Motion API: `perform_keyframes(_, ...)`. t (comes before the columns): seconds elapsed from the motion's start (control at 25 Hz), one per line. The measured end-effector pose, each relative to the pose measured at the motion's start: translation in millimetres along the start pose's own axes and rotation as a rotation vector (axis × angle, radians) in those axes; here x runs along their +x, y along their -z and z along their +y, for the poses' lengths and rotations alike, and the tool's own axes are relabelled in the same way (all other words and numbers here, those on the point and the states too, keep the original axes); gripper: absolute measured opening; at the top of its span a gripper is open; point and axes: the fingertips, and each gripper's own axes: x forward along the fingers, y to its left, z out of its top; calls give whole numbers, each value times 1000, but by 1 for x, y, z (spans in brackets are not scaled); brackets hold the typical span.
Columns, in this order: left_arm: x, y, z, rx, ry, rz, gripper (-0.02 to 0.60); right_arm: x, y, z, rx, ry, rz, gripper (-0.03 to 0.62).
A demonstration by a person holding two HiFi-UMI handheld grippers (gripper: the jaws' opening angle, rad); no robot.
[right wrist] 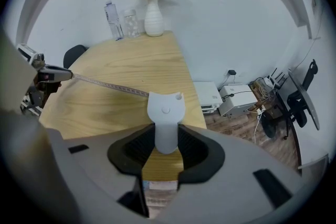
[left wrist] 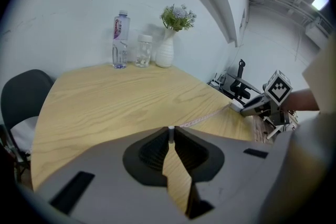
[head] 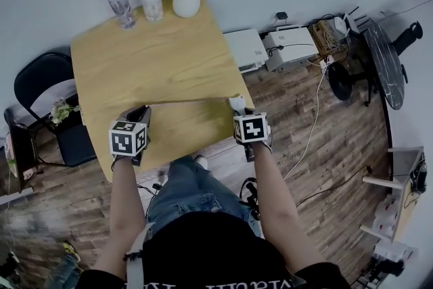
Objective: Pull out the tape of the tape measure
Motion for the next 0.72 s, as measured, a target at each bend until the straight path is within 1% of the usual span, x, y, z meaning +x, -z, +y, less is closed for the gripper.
perform_keyframes(0.08,2,1,0,-1,3,2,43,0,0,-2,5,12,-6,150)
perform_keyframes(0.2,5,3,-1,20,3,17,43,-3,1,-7,37,43,-23,195)
perform_keyframes(0.32,10,5,0,37,-14,33,43,-7,2,-9,71,45,-41,259)
perform_keyframes(0.52,11,7,4,-4,-44,51,49,-20,5,-11,98,53,-62,265)
perform_keyframes(0.56,11,6,5,-6,-45,49,68,-21,4,-11,102,51,-70,265)
perform_keyframes(0.64,9,4,4,-10,-43,45,131,-27,2,-12,114,51,-88,265)
perform_keyframes(0.72,6,2,4,-14,-42,40,172,-35,0,-13,128,46,-105,265)
